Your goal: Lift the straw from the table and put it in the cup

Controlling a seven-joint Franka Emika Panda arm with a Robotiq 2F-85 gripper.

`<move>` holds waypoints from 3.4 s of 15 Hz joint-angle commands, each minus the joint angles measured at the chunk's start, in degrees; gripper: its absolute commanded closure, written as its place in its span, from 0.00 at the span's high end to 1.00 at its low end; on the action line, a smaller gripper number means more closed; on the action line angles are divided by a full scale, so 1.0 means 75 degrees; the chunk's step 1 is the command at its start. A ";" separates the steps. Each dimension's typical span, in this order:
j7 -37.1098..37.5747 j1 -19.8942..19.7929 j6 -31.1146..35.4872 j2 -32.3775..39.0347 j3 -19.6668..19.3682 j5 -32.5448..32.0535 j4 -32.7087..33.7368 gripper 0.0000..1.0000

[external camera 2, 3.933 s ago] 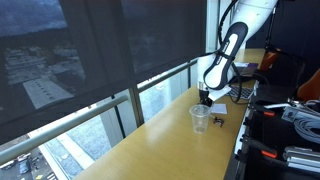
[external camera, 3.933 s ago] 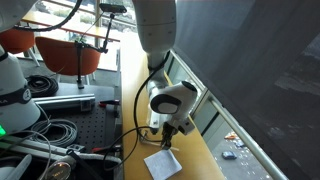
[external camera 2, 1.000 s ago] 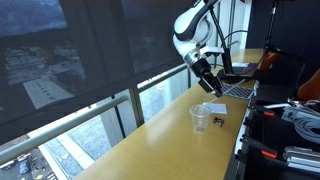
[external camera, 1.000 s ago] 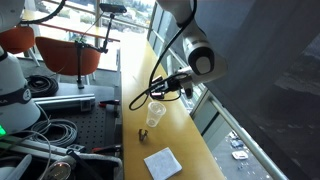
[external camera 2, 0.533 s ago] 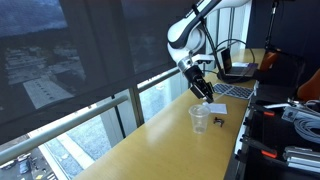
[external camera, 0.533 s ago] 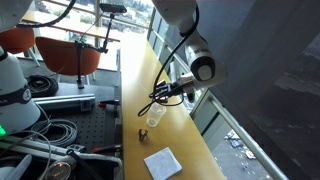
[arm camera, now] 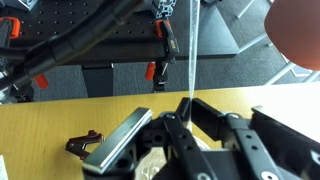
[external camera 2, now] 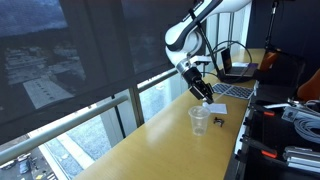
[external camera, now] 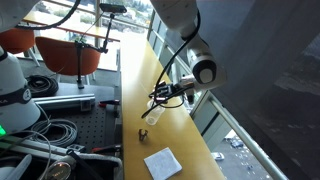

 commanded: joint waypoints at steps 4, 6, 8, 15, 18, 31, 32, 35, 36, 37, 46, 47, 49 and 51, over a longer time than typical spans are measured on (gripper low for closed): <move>0.0071 -0.0237 -0.0385 0.0221 0.0064 0.0168 0.0461 0.03; 0.0069 -0.0318 -0.0472 0.0300 0.0069 0.0213 0.0548 0.03; 0.0063 -0.0354 -0.0564 0.0335 0.0088 0.0234 0.0550 0.03; 0.0083 -0.0221 -0.0610 0.0458 0.0212 0.0273 0.0578 0.03; 0.0086 -0.0207 -0.0612 0.0477 0.0238 0.0272 0.0602 0.03; 0.0144 -0.0110 -0.0613 0.0527 0.0374 0.0322 0.0797 0.03; 0.0151 -0.0092 -0.0611 0.0535 0.0383 0.0319 0.0809 0.03; 0.0170 -0.0046 -0.0617 0.0557 0.0383 0.0311 0.0844 0.03; 0.0171 -0.0036 -0.0617 0.0558 0.0382 0.0310 0.0846 0.03; 0.0178 -0.0033 -0.0618 0.0568 0.0377 0.0309 0.0854 0.03; 0.0189 -0.0226 -0.0710 0.0869 0.0328 0.0349 0.1149 0.03; 0.0197 -0.0247 -0.0727 0.0930 0.0331 0.0356 0.1219 0.03; 0.0220 -0.0282 -0.0790 0.1090 0.0348 0.0377 0.1426 0.03; 0.0264 -0.0279 -0.0916 0.1274 0.0368 0.0396 0.1674 0.03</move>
